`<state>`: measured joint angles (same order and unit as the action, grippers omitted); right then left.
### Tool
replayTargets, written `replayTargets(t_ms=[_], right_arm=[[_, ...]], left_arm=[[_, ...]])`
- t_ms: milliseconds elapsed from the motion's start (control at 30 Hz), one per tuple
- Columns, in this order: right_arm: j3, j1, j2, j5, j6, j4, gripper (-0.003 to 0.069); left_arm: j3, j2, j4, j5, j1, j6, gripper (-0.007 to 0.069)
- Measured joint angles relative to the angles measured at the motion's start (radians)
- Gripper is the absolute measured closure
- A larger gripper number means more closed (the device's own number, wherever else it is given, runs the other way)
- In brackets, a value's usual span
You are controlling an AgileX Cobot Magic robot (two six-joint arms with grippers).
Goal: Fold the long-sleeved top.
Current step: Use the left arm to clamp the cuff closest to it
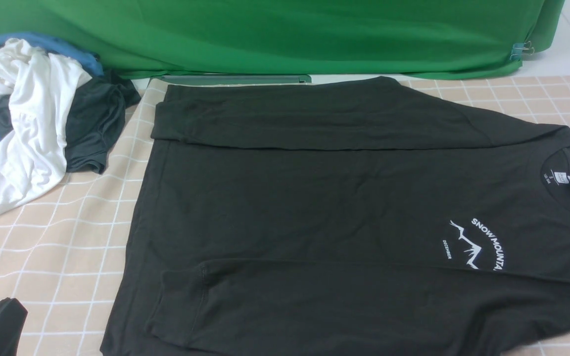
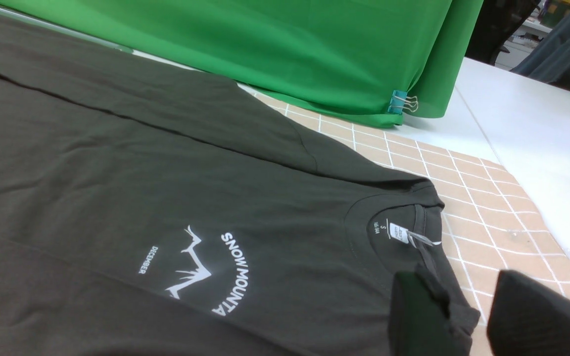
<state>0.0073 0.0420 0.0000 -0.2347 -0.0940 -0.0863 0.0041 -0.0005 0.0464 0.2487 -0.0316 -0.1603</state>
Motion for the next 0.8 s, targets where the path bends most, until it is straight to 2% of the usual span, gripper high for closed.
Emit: replayTargets(t_ms=[300, 400, 500, 600, 633, 667, 733, 800], right_arm=[[0.0, 0.0, 0.0, 0.004, 0.004, 0.0, 0.0418], [0.0, 0.0, 0.0, 0.013, 0.044, 0.008, 0.0418], [0.0, 0.0, 0.0, 0.059, 0.2, 0.116, 0.0418], [0.0, 0.0, 0.0, 0.122, 0.474, 0.305, 0.0418], [0.0, 0.0, 0.0, 0.126, 0.492, 0.316, 0.0418], [0.0, 0.0, 0.0, 0.156, 0.624, 0.371, 0.0418], [0.0, 0.0, 0.0, 0.18, 0.709, 0.402, 0.0418], [0.0, 0.0, 0.0, 0.185, 0.736, 0.416, 0.0418]], left_arm=[[0.0, 0.0, -0.008, 0.0, 0.0, 0.0, 0.0607], [0.0, 0.0, 0.022, 0.0, 0.0, 0.0, 0.0607], [0.0, 0.0, 0.176, -0.004, 0.0, -0.036, 0.0607], [0.0, 0.0, 0.474, -0.003, 0.0, -0.121, 0.0607], [0.0, 0.0, 0.514, -0.003, 0.0, -0.129, 0.0607], [0.0, 0.0, 0.649, -0.002, 0.0, -0.15, 0.0607], [0.0, 0.0, 0.748, -0.002, 0.0, -0.158, 0.0607], [0.0, 0.0, 0.789, -0.006, 0.0, -0.16, 0.0607]])
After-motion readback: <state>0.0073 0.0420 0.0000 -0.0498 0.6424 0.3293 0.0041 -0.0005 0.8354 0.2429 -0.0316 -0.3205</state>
